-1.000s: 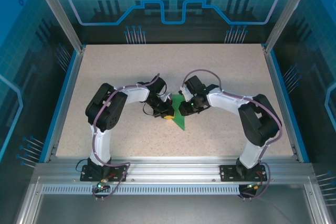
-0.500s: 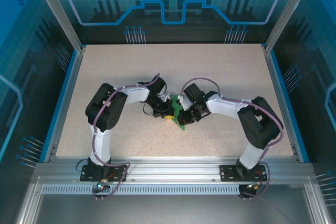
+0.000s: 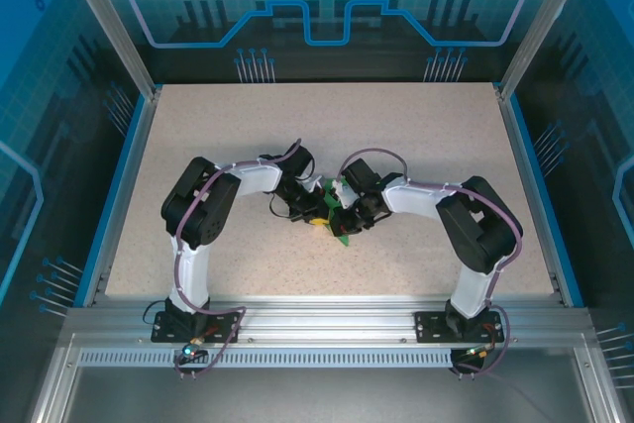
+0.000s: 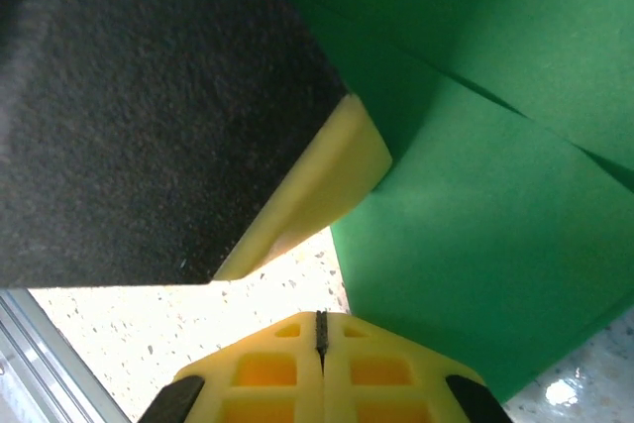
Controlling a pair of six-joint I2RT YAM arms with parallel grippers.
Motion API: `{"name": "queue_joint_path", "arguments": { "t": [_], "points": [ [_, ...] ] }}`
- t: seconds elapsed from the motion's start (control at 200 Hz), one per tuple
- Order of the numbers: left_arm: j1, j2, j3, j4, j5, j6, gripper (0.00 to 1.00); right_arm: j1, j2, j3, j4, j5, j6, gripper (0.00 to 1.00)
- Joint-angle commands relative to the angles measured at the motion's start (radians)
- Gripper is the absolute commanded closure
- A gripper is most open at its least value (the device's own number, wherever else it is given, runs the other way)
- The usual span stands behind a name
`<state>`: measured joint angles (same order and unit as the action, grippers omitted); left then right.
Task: Fold a paper plane with a square sheet of paper (fold left side to right side)
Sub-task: Third fold the triangle at the center of the table.
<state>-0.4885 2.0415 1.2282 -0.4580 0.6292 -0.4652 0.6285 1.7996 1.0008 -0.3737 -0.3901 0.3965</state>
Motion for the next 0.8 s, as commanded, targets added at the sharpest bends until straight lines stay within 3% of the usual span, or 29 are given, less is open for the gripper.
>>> {"name": "queue_joint_path", "arguments": {
  "t": [0.0, 0.795],
  "points": [
    [-0.005, 0.054, -0.017, -0.075, -0.126, 0.017, 1.0, 0.0, 0.024, 0.02, -0.002, 0.002, 0.015, 1.0],
    [-0.005, 0.065, 0.008, -0.11, -0.163, 0.032, 1.0, -0.038, 0.02, -0.064, -0.201, -0.01, 0.044, 1.0]
  ]
}}
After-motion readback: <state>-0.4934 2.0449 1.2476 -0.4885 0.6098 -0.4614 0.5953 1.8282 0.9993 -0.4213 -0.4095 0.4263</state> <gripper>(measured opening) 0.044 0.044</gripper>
